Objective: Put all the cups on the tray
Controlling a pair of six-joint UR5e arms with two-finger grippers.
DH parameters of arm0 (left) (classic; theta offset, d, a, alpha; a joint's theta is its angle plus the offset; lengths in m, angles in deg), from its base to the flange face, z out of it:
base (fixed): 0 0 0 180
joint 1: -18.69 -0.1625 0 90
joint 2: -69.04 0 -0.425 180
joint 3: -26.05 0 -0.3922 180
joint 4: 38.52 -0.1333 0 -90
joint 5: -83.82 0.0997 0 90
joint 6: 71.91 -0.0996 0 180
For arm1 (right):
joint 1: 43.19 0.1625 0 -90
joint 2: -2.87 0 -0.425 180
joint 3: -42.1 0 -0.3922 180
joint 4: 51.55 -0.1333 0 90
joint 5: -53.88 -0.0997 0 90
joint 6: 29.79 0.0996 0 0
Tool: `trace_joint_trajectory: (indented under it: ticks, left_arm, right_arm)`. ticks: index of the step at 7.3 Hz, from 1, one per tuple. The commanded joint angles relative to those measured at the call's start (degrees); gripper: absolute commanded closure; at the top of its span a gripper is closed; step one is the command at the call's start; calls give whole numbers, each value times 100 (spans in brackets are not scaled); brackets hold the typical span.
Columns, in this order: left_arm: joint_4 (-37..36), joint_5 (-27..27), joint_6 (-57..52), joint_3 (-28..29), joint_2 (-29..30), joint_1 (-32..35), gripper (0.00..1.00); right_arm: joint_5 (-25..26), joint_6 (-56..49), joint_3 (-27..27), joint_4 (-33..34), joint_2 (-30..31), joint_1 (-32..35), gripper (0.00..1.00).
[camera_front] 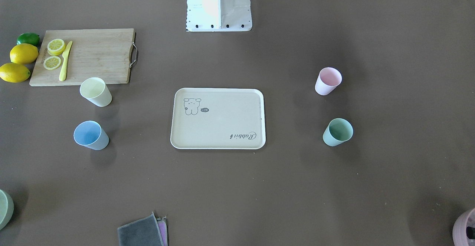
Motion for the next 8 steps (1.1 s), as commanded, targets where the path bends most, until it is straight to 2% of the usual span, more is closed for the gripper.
trace_joint_trajectory:
  ticks: [1, 3, 4, 6, 7, 8]
  left_arm:
    - [38, -20, -10, 46, 12, -3, 2]
    - [125, -20, -37, 20, 47, -248, 2]
    - [604, 7, -2, 55, 134, -258, 2]
    - [645, -11, 42, 108, 135, -276, 2]
    - [749, -28, 695, 4, 83, -284, 2]
    - [906, -28, 1058, -154, 65, -311, 2]
  right_arm:
    - [0, 18, 0, 0, -5, 0, 0]
    - [-9, 26, 17, 0, -23, 0, 0]
    - [-26, 35, 87, -9, -40, 0, 0]
    - [-122, 53, 140, -358, -198, -87, 0]
    - [-306, 427, 149, -508, -338, -358, 0]
    - [-299, 1318, 219, -1058, -391, -787, 0]
